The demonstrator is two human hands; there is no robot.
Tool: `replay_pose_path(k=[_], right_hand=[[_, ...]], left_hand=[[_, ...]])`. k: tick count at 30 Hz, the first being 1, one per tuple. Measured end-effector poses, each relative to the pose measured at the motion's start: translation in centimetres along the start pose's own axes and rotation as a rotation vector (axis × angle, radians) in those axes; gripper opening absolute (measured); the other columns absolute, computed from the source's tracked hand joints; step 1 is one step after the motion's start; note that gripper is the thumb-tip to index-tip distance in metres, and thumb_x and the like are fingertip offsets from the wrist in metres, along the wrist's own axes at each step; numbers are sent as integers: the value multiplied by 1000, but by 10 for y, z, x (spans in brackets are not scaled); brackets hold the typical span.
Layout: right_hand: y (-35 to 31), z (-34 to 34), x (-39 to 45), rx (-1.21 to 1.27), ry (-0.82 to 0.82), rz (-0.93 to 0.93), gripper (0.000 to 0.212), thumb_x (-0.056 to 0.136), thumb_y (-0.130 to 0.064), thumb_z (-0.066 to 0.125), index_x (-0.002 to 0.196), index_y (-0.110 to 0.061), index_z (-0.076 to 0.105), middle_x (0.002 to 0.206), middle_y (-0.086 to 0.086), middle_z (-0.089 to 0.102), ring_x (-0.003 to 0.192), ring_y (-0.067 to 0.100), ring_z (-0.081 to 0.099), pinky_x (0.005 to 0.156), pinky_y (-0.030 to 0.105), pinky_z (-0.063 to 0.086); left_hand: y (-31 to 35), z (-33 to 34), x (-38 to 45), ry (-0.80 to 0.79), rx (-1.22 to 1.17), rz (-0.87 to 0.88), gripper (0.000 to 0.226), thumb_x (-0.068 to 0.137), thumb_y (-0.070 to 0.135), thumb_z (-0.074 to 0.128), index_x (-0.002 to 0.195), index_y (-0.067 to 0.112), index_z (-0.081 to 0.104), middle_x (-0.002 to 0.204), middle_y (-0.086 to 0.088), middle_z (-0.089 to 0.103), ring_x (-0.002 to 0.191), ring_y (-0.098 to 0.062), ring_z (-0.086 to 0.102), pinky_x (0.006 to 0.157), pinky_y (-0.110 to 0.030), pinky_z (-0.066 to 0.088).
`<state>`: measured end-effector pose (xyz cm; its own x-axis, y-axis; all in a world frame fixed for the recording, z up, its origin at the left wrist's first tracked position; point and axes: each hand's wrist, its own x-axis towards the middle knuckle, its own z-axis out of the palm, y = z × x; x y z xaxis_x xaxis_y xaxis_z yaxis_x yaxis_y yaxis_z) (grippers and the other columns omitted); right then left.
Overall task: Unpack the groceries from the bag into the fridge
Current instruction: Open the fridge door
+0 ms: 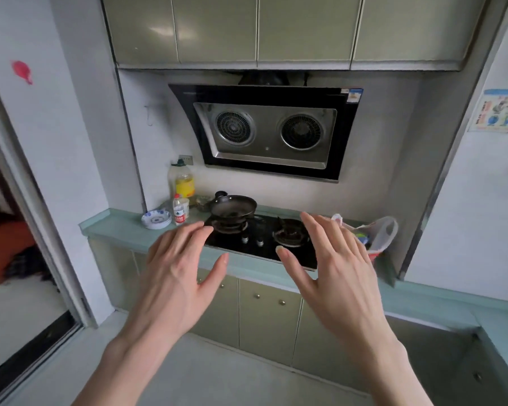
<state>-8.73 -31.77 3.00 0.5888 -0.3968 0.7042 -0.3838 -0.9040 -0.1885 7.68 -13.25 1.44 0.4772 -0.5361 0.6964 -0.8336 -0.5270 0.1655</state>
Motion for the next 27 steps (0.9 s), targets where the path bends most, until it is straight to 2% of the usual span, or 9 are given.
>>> replay_pose_path(k=[3,6,9,17,22,27], right_hand=[[-13,30,28,76,-15,-75,68,100,-66,40,145,-18,54,139,-1,60,129,24,55,113,37,35],[-35,63,51,147,-27,-139,68,101,-67,40,146,-18,54,140,-1,60,129,24,55,112,40,42],[-63,97,70,192,-58,-216,69,101,-68,38,147,-18,53,140,0,59,130,23,54,114,40,40],[-151,185,123,320,-129,-453,69,102,-69,36,147,-19,53,142,0,58,129,24,56,114,43,41],[-215,232,157,402,-146,-542,72,102,-70,31,146,-19,53,142,1,59,133,24,54,116,43,39],[-272,264,173,493,-171,-616,70,102,-69,36,149,-19,51,144,1,57,131,25,55,114,45,42]], left_hand=[[-23,-7,9,15,103,-71,54,98,51,48,135,14,61,136,-2,61,121,-27,59,107,-37,40],[-54,-12,13,37,197,-138,54,97,52,48,135,14,60,135,-3,62,120,-28,61,106,-40,44],[-90,-13,12,44,281,-220,56,97,53,47,133,13,62,134,-4,64,118,-29,61,105,-38,42],[-185,-17,12,72,391,-447,57,96,55,46,134,16,63,137,-2,63,123,-28,59,106,-36,36],[-240,-39,16,58,464,-563,59,98,58,40,140,20,58,143,2,59,133,-23,55,114,-40,38],[-277,-62,14,65,556,-629,60,99,57,41,142,17,57,146,-1,59,134,-23,55,115,-45,41]])
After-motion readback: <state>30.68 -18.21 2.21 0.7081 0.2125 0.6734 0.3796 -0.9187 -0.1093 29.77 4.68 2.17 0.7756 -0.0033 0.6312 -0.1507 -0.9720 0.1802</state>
